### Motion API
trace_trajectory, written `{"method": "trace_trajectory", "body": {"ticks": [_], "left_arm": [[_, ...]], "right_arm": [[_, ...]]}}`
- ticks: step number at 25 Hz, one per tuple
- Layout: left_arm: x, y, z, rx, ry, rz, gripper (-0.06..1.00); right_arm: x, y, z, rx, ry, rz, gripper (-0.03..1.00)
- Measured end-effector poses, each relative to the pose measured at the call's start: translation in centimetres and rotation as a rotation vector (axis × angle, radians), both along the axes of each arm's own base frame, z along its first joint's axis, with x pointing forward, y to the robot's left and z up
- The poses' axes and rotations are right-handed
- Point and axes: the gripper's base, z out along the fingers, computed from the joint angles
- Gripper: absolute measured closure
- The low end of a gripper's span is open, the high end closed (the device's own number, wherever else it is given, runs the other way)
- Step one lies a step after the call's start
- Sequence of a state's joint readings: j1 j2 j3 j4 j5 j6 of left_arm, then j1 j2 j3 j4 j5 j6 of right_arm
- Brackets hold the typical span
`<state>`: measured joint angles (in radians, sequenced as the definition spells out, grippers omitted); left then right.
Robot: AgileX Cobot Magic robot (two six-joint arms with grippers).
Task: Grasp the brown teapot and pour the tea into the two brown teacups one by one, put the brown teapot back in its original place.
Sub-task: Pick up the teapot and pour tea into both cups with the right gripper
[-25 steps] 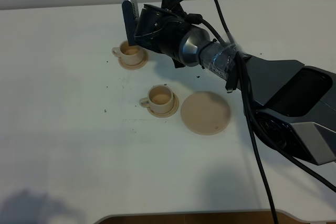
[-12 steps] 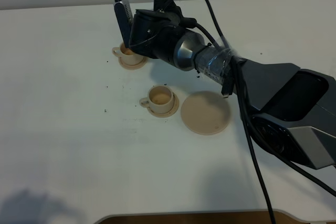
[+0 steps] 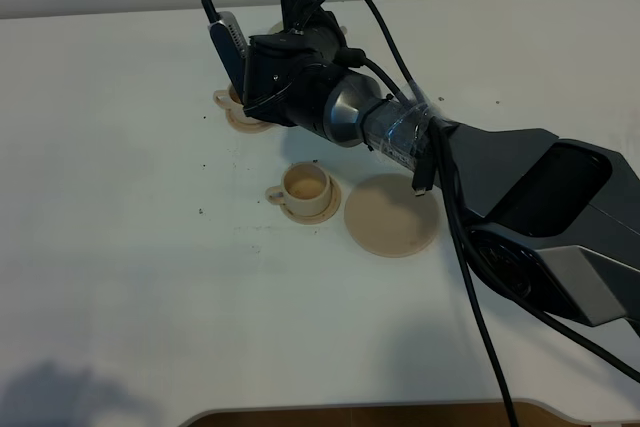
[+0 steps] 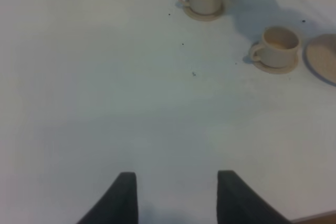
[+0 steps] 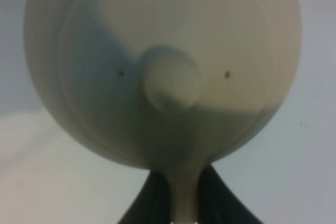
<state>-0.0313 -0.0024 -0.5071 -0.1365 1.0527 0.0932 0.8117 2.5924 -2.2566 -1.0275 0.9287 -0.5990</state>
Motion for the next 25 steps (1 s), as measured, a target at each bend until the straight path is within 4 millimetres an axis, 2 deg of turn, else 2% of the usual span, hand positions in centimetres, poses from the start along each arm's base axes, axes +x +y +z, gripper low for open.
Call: {"method": "trace_trajectory", "body": {"ticks": [25], "left_arm": [[0.0, 0.0, 0.0, 0.000, 0.000, 0.000, 0.59]], "right_arm": [[0.3, 0.6, 1.2, -0.153, -0.126, 0.121, 0.84]]}}
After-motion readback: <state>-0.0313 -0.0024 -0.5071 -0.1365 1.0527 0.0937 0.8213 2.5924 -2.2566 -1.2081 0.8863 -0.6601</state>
